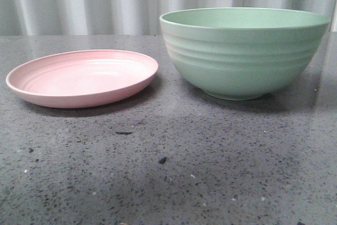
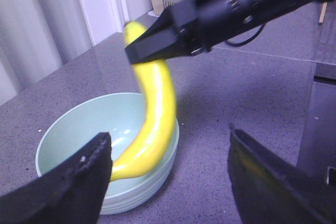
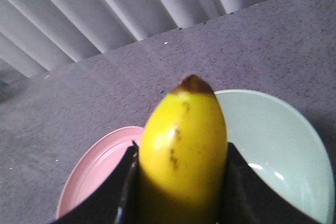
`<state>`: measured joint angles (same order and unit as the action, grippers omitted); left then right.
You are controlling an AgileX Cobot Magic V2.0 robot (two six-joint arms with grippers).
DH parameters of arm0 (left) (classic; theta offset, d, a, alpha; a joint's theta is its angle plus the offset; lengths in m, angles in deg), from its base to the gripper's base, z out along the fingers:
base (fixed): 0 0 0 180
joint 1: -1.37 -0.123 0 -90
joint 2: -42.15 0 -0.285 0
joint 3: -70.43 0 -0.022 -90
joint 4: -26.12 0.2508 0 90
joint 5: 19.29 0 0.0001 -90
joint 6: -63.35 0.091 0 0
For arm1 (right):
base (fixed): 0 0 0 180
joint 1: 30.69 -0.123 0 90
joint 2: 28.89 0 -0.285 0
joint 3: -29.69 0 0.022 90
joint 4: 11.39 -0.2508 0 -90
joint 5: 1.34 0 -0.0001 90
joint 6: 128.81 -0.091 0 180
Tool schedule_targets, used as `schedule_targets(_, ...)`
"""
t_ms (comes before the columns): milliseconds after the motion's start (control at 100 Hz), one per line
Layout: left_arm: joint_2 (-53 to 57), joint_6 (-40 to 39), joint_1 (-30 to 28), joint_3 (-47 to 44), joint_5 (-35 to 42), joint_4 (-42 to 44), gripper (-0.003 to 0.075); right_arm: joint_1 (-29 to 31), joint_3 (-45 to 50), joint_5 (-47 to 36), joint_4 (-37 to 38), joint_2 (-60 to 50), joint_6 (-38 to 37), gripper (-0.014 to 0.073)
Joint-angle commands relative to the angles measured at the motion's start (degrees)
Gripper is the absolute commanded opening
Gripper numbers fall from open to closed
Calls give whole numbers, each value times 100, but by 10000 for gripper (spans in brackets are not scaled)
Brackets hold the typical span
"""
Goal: Transfer banana from pink plate to green bowl
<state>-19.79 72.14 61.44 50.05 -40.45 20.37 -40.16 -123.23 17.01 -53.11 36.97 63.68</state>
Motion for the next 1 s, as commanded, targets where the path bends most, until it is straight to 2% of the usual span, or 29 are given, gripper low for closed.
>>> schedule_targets(0, 102, -24, -17, 214, 418, -37, 441, -5, -206, -781, 62, 270, 104, -20)
schedule_targets(100, 89, -24, -17, 214, 418, -82, 441, -5, -206, -981, 214, 675, 104, -13)
schedule_targets(160, 89, -24, -17, 214, 418, -90, 442, -5, -206, -990, 226, 873, 104, 29)
schedule_targets(220, 89, -24, -17, 214, 418, -90, 441, -5, -206, -990, 274, 1003, 129, 102)
schedule_targets(330, 89, -24, -17, 214, 418, -90, 441, -5, -206, -1005, 429, 1097, 129, 319)
schedule_targets(420, 89, -24, -17, 214, 418, -90, 441, -5, -206, -1084, 462, 1097, 129, 411)
schedule_targets(680, 89, -24, -17, 214, 440, -90, 433, -5, -366, -1104, 707, 981, 129, 420)
schedule_targets(820, 179, -24, -17, 214, 440, -90, 338, -5, -466, -1120, 1063, 733, 129, 420)
schedule_targets(940, 294, -24, -17, 214, 428, -62, 188, -5, -476, -842, 1265, 425, 129, 419)
schedule_targets(990, 345, -24, -17, 214, 390, -45, 103, -5, -476, -569, 1265, 296, 129, 412)
